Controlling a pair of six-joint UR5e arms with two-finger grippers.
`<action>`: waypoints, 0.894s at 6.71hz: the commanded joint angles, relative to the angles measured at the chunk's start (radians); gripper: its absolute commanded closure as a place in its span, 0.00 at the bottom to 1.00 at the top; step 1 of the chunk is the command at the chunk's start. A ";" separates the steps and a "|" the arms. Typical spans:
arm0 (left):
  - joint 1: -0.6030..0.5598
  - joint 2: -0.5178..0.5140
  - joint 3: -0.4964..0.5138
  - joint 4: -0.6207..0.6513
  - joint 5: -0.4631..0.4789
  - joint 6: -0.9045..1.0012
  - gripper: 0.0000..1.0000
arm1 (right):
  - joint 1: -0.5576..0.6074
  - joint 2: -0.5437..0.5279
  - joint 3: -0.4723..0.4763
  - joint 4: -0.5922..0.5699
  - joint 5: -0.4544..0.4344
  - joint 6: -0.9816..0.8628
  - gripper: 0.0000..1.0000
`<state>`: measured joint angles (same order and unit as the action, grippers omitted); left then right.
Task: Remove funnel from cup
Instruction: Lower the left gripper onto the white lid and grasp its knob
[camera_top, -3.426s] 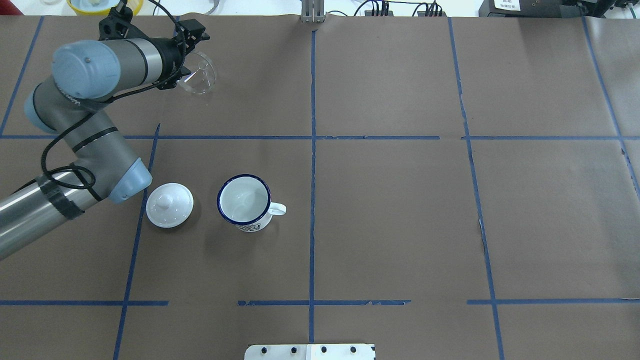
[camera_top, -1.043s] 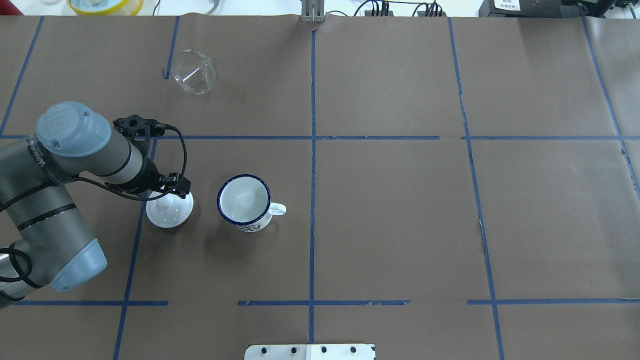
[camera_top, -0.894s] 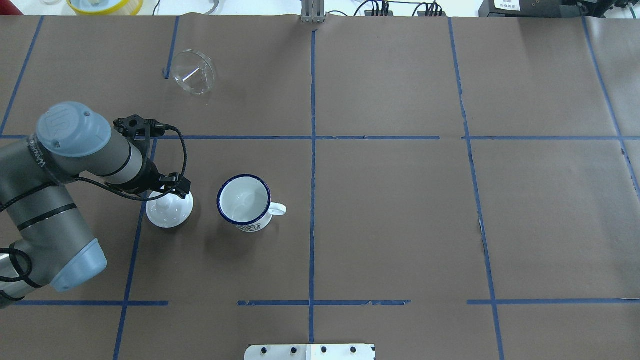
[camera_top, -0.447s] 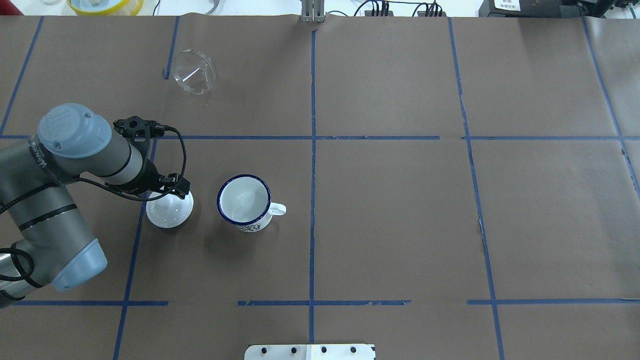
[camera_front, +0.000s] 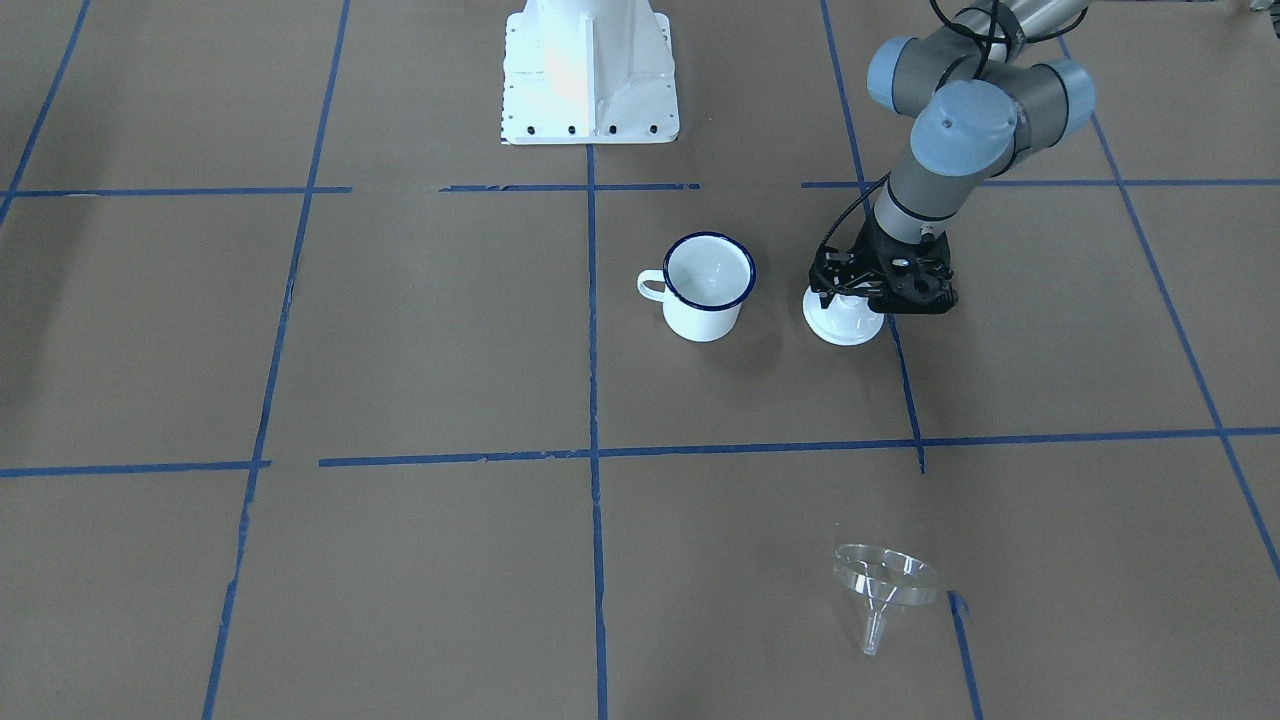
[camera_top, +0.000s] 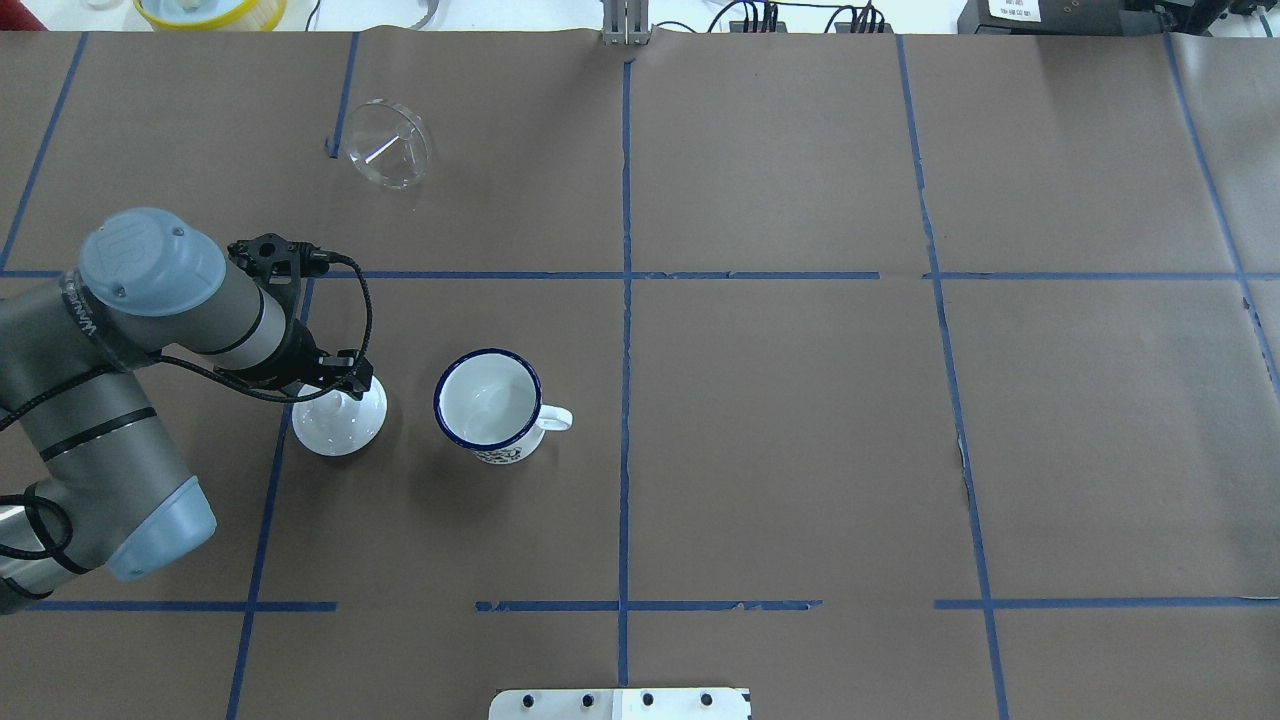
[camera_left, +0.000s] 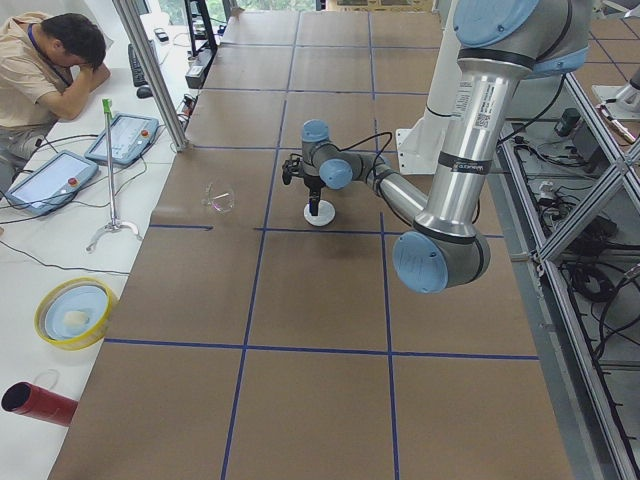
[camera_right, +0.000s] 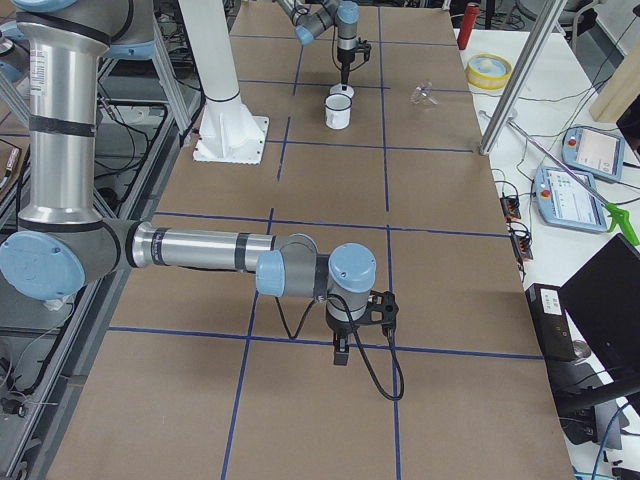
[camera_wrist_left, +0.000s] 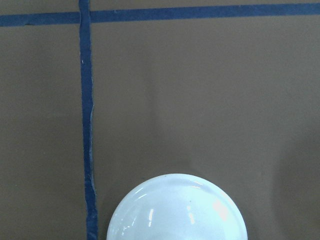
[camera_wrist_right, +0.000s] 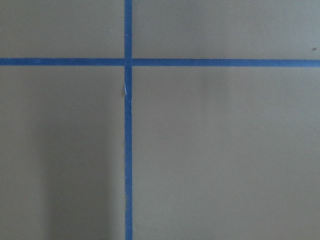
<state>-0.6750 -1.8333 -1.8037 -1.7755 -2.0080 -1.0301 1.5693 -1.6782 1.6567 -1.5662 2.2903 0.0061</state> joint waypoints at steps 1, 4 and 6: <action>0.000 0.000 -0.008 0.001 0.001 0.001 1.00 | 0.000 0.000 0.000 0.000 0.000 0.000 0.00; -0.005 0.002 -0.022 0.005 0.000 -0.002 1.00 | 0.000 0.000 0.000 0.000 0.000 0.000 0.00; -0.009 -0.003 -0.045 0.011 -0.002 0.001 1.00 | 0.000 0.000 0.000 0.000 0.000 0.000 0.00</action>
<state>-0.6825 -1.8327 -1.8403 -1.7662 -2.0082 -1.0308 1.5693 -1.6782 1.6567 -1.5662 2.2902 0.0061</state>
